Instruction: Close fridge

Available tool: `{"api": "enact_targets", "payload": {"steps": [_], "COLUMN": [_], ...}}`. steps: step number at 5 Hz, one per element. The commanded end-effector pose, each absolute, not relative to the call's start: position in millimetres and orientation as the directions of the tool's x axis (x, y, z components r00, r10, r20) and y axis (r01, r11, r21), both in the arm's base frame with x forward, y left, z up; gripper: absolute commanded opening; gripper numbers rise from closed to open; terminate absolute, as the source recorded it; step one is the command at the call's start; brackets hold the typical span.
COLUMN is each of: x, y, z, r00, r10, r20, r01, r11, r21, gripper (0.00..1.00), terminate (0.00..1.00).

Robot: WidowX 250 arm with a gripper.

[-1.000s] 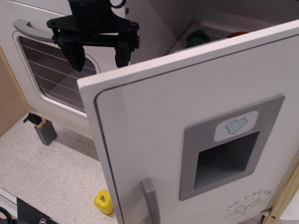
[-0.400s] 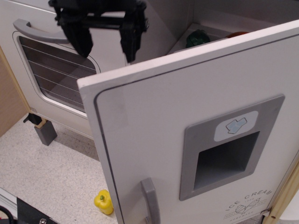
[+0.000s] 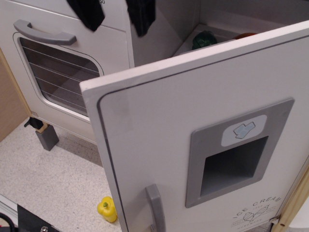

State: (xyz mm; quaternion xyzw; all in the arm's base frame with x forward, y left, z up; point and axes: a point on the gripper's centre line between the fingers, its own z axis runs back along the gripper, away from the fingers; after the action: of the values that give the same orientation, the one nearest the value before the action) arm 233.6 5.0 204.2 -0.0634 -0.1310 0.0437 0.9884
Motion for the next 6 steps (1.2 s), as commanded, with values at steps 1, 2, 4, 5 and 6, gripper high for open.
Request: {"api": "enact_targets", "payload": {"steps": [1,2,4,5,6], "x": [205,191,164,160,168], "y": [-16,-24,-36,-37,-32], "z": [235,235,217,208,200], "r00": [0.943,0.934,0.911,0.899,0.902], "r10": [-0.058,-0.109,-0.238,-0.263,-0.252], "r20": [0.327,0.340,0.337,0.350,0.352], "r01": [0.115,0.170,0.291,0.313,0.288], "r11": [0.981,0.973,0.950,0.945,0.956], "r21": [-0.157,-0.154,-0.115,-0.096,-0.054], "gripper": [1.00,1.00,1.00,1.00,1.00], "terminate": [0.00,0.00,0.00,0.00,0.00]}}
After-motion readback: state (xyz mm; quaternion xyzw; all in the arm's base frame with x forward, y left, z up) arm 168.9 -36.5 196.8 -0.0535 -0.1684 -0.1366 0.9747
